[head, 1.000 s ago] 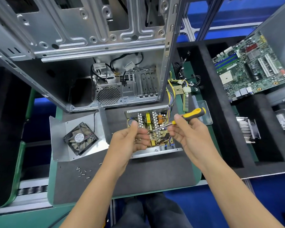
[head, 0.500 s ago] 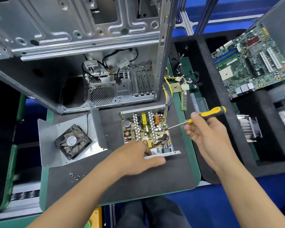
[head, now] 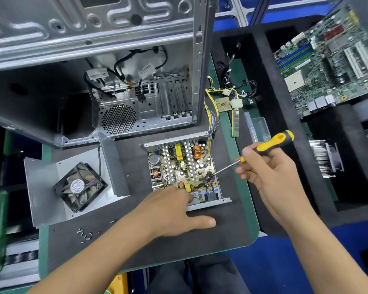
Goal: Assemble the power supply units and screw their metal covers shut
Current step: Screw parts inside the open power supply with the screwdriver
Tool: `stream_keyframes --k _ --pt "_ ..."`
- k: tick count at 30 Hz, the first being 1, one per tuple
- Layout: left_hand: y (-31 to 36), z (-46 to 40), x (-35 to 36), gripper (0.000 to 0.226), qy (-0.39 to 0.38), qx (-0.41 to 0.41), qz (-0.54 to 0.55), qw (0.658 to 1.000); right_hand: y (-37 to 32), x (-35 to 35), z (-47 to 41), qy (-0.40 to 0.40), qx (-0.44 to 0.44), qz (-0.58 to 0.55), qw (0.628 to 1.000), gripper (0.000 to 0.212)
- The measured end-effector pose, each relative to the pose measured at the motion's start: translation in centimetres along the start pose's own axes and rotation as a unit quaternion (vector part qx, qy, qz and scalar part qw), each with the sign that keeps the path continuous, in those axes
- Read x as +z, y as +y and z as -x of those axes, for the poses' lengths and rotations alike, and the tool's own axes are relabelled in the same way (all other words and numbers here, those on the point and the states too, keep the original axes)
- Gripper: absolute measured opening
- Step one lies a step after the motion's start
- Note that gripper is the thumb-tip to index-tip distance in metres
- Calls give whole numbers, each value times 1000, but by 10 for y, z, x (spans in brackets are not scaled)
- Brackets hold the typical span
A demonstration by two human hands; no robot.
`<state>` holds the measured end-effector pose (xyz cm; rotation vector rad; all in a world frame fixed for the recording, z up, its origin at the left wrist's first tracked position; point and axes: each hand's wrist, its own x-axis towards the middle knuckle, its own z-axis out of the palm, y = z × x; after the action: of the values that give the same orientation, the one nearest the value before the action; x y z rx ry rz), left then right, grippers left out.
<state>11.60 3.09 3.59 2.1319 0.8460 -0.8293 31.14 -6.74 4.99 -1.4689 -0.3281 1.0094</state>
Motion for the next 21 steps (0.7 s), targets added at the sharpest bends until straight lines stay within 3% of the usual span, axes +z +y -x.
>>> stream_keyframes --k 9,14,21 --pt "1 -6 -2 99 42 74 -147 985 -6 18 14 -81 -87 184 976 21" --pt "3 -5 -5 86 40 99 -168 980 2 20 16 -85 -117 250 957 17" --pt "2 -7 -7 93 31 115 -177 977 13 22 14 -117 -143 322 929 16"
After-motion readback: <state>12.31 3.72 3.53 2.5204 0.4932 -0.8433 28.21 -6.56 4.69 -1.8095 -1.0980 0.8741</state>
